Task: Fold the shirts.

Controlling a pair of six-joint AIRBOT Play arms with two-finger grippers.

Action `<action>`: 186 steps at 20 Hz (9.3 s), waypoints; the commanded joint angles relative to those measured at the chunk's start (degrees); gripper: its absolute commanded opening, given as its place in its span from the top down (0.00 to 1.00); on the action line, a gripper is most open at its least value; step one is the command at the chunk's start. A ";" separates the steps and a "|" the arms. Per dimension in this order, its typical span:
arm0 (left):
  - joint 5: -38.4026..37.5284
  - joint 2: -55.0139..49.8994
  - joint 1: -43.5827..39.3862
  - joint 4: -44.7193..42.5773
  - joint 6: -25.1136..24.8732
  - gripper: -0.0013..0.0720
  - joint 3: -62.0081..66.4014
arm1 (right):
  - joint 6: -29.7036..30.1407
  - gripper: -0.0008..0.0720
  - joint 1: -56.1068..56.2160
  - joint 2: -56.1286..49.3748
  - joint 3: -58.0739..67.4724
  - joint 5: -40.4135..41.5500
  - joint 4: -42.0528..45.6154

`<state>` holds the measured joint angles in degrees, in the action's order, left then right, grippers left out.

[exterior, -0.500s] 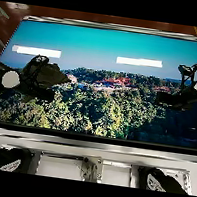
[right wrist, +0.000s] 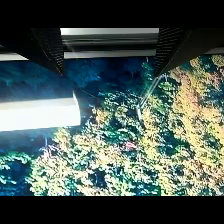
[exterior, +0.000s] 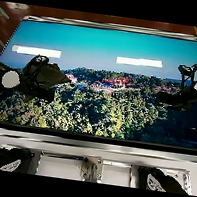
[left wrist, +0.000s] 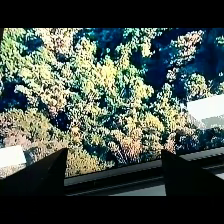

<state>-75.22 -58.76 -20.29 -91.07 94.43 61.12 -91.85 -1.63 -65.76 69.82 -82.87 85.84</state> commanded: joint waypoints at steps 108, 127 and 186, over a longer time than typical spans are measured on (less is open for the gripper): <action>24.22 -33.48 -7.45 51.52 -14.29 0.93 4.15 | 22.32 0.90 -4.72 -7.80 -34.27 19.08 -45.48; 22.18 6.82 1.77 35.52 -16.74 0.93 42.42 | 0.17 0.90 -4.63 17.22 27.78 -4.52 -43.87; 13.75 -23.17 25.27 40.37 -18.78 0.03 -20.26 | 10.47 0.05 -14.21 -2.19 -26.67 7.17 -33.22</action>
<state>-64.36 -81.14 5.39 -50.83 75.02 41.04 -81.21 -15.81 -67.99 44.49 -75.99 54.87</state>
